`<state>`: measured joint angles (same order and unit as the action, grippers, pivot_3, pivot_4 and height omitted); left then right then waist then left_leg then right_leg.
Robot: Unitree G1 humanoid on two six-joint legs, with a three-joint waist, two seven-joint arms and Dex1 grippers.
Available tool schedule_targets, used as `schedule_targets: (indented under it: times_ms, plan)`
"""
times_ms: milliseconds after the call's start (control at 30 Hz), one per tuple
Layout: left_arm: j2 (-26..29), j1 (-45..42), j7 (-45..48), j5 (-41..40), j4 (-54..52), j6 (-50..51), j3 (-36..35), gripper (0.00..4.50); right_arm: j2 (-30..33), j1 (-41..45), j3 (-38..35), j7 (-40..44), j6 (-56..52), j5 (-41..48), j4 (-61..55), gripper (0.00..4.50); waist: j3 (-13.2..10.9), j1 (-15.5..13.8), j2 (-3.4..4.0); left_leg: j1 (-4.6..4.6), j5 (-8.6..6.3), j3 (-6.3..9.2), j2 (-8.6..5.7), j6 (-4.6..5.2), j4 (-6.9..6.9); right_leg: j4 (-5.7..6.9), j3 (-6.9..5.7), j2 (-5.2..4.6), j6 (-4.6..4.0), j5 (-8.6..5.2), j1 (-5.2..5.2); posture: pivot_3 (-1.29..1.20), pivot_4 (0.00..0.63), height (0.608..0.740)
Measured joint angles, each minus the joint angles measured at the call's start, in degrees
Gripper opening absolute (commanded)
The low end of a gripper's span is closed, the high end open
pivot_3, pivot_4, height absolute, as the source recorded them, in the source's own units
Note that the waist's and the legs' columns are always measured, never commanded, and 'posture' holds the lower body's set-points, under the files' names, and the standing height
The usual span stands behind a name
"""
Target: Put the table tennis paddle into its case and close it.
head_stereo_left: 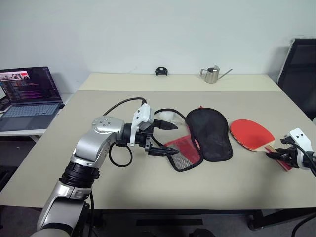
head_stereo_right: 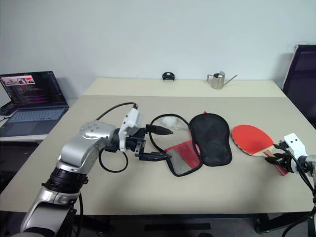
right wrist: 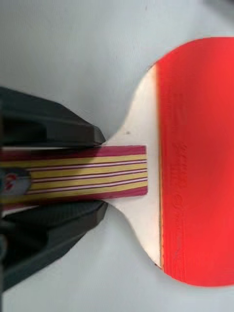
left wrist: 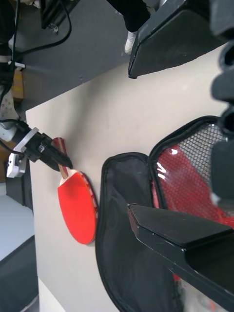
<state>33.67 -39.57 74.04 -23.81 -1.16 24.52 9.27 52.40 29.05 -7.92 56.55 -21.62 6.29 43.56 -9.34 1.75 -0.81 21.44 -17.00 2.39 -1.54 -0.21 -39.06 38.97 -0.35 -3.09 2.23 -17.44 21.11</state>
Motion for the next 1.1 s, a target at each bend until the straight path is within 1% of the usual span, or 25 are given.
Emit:
schedule_targets:
  times_ms: [200,333,500,667,733,867,1000,1100]
  plan:
    - [1.22,1.44,-1.42,-0.05,0.0,0.01,-1.32,4.5,-0.66,-5.17,-3.67,-3.65,-5.14,3.1,-8.19,1.11,0.0,-0.21,0.01,0.19,0.0,0.1,0.0,0.0,0.01,-0.01,-0.08,-0.01,0.0,0.0,0.17,0.0,0.15,0.74]
    - [2.03,2.1,-2.62,-0.08,0.0,0.06,-2.77,4.5,-1.15,-7.36,-6.83,-7.16,-11.03,5.85,-14.76,1.11,-0.09,-0.24,0.16,0.38,0.0,0.09,0.0,-0.01,0.02,-0.01,-0.06,-0.02,-0.01,0.0,0.38,0.0,0.15,0.74]
    - [2.35,2.21,-3.51,-0.18,0.0,0.09,-3.08,4.5,-1.27,-7.63,-10.35,-10.99,-17.88,9.46,-26.01,1.11,-0.12,-0.17,0.21,0.39,0.0,0.09,0.0,0.0,0.08,-0.01,-0.07,-0.01,-0.01,-0.01,0.41,0.0,0.15,0.74]
    - [2.66,2.19,-3.93,-0.18,0.28,0.0,-3.74,4.5,-2.75,-5.39,-11.07,-15.52,-24.67,12.3,-36.14,1.11,-0.13,-0.19,0.21,0.4,-0.01,0.11,0.0,0.01,0.08,-0.03,-0.08,-0.01,-0.01,-0.01,0.4,0.0,0.15,0.74]
    - [2.91,2.23,-4.47,-0.16,1.07,-0.04,-4.25,4.5,-4.88,-4.03,-10.95,-18.25,-28.53,13.13,-40.08,1.11,-0.13,-0.15,0.21,0.41,-0.01,0.12,0.0,0.01,0.09,-0.03,-0.07,-0.01,-0.01,-0.01,0.43,0.0,0.15,0.74]
    - [3.21,2.24,-4.78,-0.14,1.41,-0.18,-4.77,4.5,-12.24,0.38,-8.75,-26.64,-38.08,13.69,-48.51,1.11,-0.13,-0.05,0.21,0.53,0.0,0.14,0.0,-0.01,0.1,0.0,-0.07,0.0,-0.02,-0.01,0.57,0.0,0.15,0.74]
    - [3.29,2.35,-4.91,-0.13,1.42,-0.23,-5.0,4.5,-20.14,1.71,-6.96,-33.9,-43.86,13.9,-52.63,1.11,-0.13,-0.26,0.21,0.81,0.09,0.16,-0.02,-0.15,0.1,-0.01,-0.08,-0.03,-0.02,-0.01,0.81,0.0,0.15,0.74]
    - [3.29,2.47,-5.5,-0.14,1.4,-0.26,-5.14,4.5,-29.76,3.16,-5.83,-41.7,-47.73,12.58,-54.17,1.11,-0.12,-0.16,0.21,1.22,0.16,0.15,-0.03,-0.27,0.06,0.1,-0.05,-0.02,-0.02,-0.01,1.25,0.0,0.15,0.74]
